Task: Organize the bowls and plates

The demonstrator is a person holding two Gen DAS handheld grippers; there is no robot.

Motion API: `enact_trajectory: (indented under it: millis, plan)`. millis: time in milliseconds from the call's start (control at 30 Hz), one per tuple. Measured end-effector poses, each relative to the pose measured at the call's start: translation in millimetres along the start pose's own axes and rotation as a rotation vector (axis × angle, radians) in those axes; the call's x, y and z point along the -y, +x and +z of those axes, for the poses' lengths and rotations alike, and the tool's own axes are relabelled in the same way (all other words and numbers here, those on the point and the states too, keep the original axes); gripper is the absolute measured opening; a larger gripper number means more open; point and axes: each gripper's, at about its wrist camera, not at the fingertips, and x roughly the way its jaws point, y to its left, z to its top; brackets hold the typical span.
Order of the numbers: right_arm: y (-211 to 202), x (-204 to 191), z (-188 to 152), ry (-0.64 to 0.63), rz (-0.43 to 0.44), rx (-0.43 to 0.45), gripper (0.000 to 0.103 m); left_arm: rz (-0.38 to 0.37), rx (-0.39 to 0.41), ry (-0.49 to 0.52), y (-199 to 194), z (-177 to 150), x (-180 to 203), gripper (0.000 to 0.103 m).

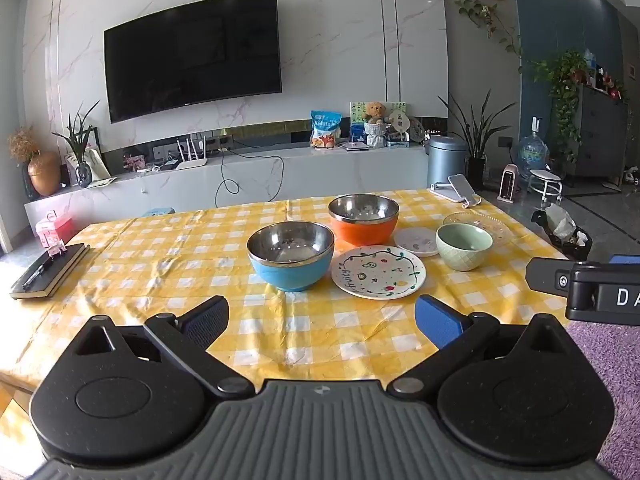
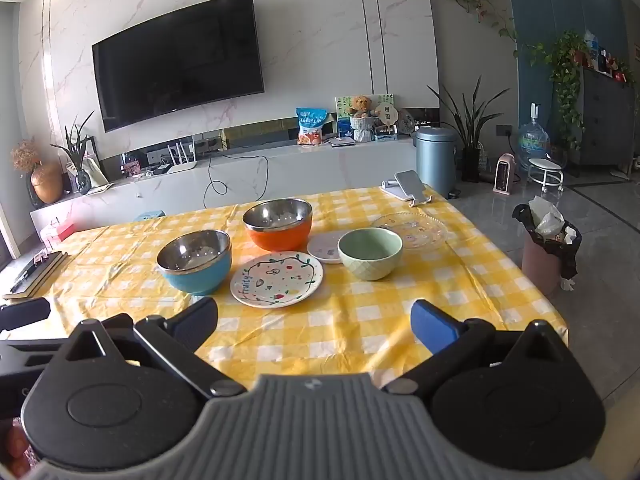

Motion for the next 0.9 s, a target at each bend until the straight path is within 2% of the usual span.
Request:
enact_trajectory:
  millis: [900]
  plan:
    - [-1.7,2.3,-0.6,0.001,-0.005,0.007,0.101,-0.01,-0.014,0.03,1.1,-3.6,7.9,0.103]
